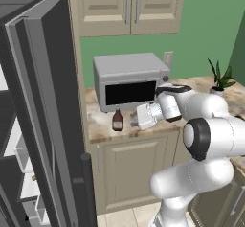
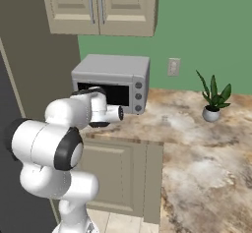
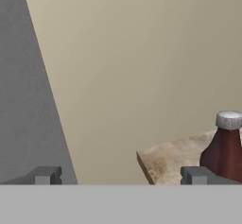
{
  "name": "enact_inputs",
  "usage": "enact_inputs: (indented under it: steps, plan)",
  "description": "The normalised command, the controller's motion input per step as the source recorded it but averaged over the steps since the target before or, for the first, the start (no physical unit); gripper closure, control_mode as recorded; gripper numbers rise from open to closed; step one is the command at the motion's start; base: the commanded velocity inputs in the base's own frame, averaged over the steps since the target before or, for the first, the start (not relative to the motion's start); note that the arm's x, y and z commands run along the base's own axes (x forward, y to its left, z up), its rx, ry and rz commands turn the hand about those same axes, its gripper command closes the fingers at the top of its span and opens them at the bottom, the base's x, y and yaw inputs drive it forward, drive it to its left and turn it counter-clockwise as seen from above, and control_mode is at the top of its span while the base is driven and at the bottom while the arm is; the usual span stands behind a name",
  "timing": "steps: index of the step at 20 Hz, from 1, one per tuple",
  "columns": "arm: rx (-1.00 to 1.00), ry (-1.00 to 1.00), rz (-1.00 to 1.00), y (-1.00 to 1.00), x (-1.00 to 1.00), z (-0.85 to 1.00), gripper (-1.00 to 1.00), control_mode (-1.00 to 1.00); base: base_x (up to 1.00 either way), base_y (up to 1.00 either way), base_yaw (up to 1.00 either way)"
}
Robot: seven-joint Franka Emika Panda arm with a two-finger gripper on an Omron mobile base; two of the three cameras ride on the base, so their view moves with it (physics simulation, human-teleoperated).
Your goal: Place the mustard and ketchup from the counter to the top shelf of the fridge. If the existing items in the fridge are on the top shelf, move them to other shelves.
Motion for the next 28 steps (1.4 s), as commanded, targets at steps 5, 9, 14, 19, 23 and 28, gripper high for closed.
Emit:
enact_inputs:
  steps: [5, 9, 14, 19, 23, 28]
  plan:
    - [0.0, 0.0, 0.0, 0.25, 0.16, -0.17, -1.0, -1.0, 0.0, 0.0, 0.0]
    - [0.0, 0.0, 0.0, 0.08, 0.39, -0.04, -1.0, -1.0, 0.0, 0.0, 0.0]
    - [0.0, 0.0, 0.0, 0.0, 0.45, 0.0, -1.0, -1.0, 0.0, 0.0, 0.0]
    - [0.0, -0.01, 0.01, 0.0, 0.19, -0.16, -1.0, -1.0, 0.0, 0.0, 0.0]
    - [0.0, 0.0, 0.03, 0.0, 0.0, -0.31, -1.0, -1.0, 0.0, 0.0, 0.0]
    - [0.0, 0.0, 0.02, 0.0, 0.15, -0.15, -1.0, -1.0, 0.0, 0.0, 0.0]
